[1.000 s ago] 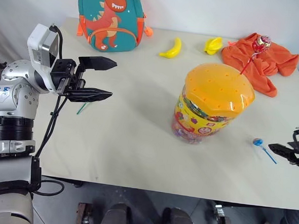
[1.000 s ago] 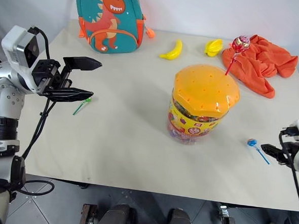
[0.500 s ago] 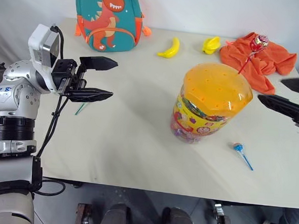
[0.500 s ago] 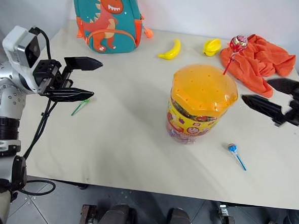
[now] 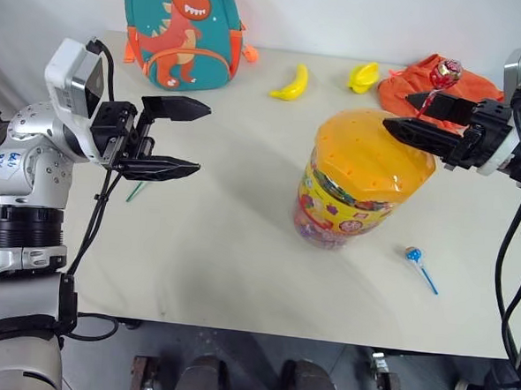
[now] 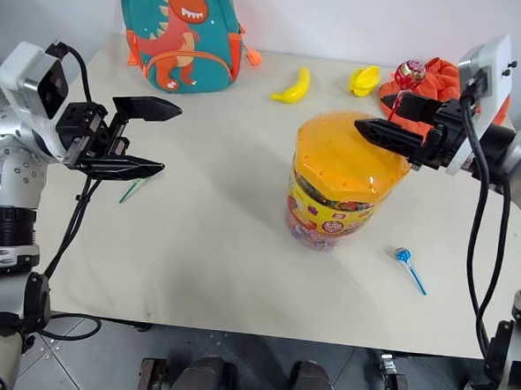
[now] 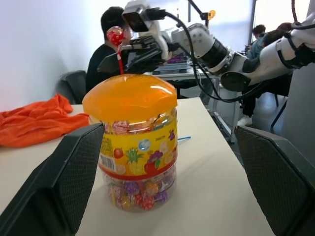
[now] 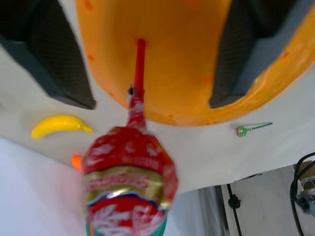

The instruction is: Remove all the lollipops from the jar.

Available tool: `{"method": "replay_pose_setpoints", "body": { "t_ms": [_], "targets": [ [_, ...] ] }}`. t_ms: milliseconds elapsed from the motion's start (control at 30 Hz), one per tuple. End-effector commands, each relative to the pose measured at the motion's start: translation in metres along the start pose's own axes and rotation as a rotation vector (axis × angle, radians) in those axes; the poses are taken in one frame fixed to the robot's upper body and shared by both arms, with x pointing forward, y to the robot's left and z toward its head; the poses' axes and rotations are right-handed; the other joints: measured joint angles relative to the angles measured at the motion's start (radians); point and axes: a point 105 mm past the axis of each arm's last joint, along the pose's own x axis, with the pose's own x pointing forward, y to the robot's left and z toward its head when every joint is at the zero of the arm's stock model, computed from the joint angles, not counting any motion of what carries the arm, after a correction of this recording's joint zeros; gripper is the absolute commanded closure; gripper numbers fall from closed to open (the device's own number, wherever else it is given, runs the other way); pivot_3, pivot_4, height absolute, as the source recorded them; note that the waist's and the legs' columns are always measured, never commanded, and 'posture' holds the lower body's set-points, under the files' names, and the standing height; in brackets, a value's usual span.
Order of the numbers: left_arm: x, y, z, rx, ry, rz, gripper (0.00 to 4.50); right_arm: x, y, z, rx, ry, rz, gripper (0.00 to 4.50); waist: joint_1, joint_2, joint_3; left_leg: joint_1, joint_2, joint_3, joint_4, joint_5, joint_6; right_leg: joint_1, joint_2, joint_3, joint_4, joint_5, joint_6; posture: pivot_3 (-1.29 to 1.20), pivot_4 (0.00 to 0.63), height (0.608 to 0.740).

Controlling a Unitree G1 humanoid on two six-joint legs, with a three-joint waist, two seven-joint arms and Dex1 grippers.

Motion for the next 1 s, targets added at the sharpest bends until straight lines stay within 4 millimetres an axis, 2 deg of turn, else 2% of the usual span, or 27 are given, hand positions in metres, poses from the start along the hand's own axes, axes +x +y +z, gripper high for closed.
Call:
{"method": "replay_pose_setpoints", "body": {
  "t_ms": [33,267,467,667,700,800,900,1000],
  "targets": [
    [-0.005,-0.007,0.011,0.043,-0.007,-0.02,0.0,-0.001,-0.001,0.015,-0.048,-0.049,-0.012,1.94,-0.001,0.0,0.0,0.0,0.0,0.0,0.0,0.0,0.0,0.0,0.0,0.0,0.0,0.0,0.0,0.0,0.15,0.74],
    [-0.007,-0.006,0.011,0.041,-0.004,-0.016,0.0,-0.003,-0.004,0.024,-0.072,-0.07,-0.028,4.38,0.002,0.0,0.0,0.0,0.0,0.0,0.0,0.0,0.0,0.0,0.0,0.0,0.0,0.0,0.0,0.0,0.15,0.74],
    [-0.008,-0.003,0.011,0.039,0.002,-0.012,0.0,-0.01,-0.008,0.055,-0.147,-0.133,-0.071,4.48,-0.001,0.0,0.0,0.0,0.0,0.0,0.0,0.0,0.0,-0.001,0.0,0.0,0.0,0.0,0.0,0.0,0.15,0.74],
    [-0.012,-0.003,0.01,0.032,0.018,0.009,0.0,-0.028,-0.029,0.082,-0.204,-0.164,-0.231,4.48,0.002,0.0,0.0,0.0,0.0,0.0,-0.001,0.0,0.0,-0.001,0.0,0.0,0.0,0.0,0.0,0.0,0.15,0.74],
    [-0.013,-0.003,0.009,0.029,0.023,0.018,0.0,-0.036,-0.039,0.078,-0.203,-0.123,-0.289,4.48,0.003,0.0,0.0,0.0,0.0,0.0,-0.001,0.0,0.0,-0.001,0.0,0.0,0.0,0.0,0.0,0.0,0.15,0.74],
    [-0.016,-0.003,0.007,0.022,0.042,0.043,0.0,-0.058,-0.067,0.046,-0.19,0.087,-0.445,4.48,0.005,0.0,0.0,0.0,0.0,-0.001,-0.002,0.0,0.0,-0.001,0.0,0.001,0.0,0.0,0.0,0.0,0.15,0.74],
    [-0.018,-0.005,0.005,0.015,0.048,0.047,0.0,-0.096,-0.1,-0.011,-0.091,0.335,-0.635,4.48,0.003,0.0,0.0,0.0,-0.001,0.0,-0.002,0.0,0.0,0.0,-0.001,0.001,0.0,0.0,0.0,0.0,0.15,0.74],
    [-0.019,-0.005,0.003,0.01,0.055,0.058,0.0,-0.132,-0.113,-0.058,-0.024,0.522,-0.744,4.48,0.002,0.0,0.0,0.0,-0.001,0.001,-0.003,0.0,0.0,-0.001,-0.001,0.001,0.0,0.0,0.0,0.0,0.15,0.74]
  ]
}}
